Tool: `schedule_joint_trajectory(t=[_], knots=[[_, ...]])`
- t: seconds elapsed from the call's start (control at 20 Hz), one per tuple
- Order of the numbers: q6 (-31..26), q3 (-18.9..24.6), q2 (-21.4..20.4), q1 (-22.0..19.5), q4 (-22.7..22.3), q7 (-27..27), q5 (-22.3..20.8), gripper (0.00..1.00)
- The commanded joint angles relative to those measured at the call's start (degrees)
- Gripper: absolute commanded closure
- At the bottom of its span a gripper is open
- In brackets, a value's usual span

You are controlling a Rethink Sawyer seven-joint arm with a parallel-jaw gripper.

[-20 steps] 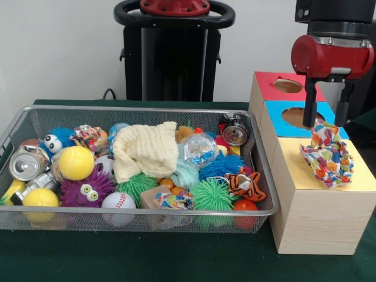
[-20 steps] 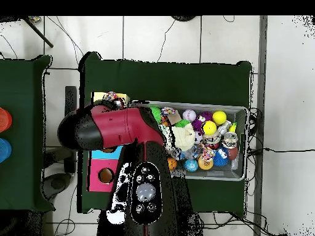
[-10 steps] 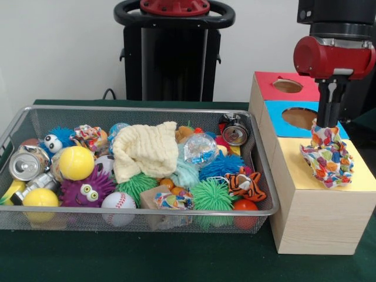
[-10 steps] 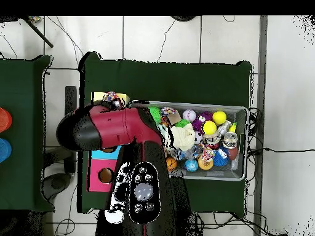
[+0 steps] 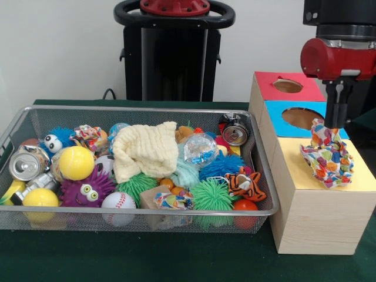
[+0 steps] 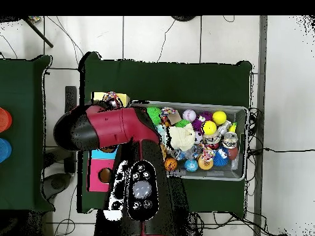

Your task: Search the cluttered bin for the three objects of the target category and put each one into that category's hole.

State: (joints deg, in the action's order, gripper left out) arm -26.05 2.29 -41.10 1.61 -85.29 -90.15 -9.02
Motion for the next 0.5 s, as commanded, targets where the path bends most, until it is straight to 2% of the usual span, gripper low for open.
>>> schedule_joint_trajectory(t=[0.05,0.5], knots=[[-1.14,6.48,3.38,-1.71,-0.5,-0.29,-1.82,1.0],[-2.47,6.35,4.39,-1.7,0.23,-0.49,-2.5,1.0]])
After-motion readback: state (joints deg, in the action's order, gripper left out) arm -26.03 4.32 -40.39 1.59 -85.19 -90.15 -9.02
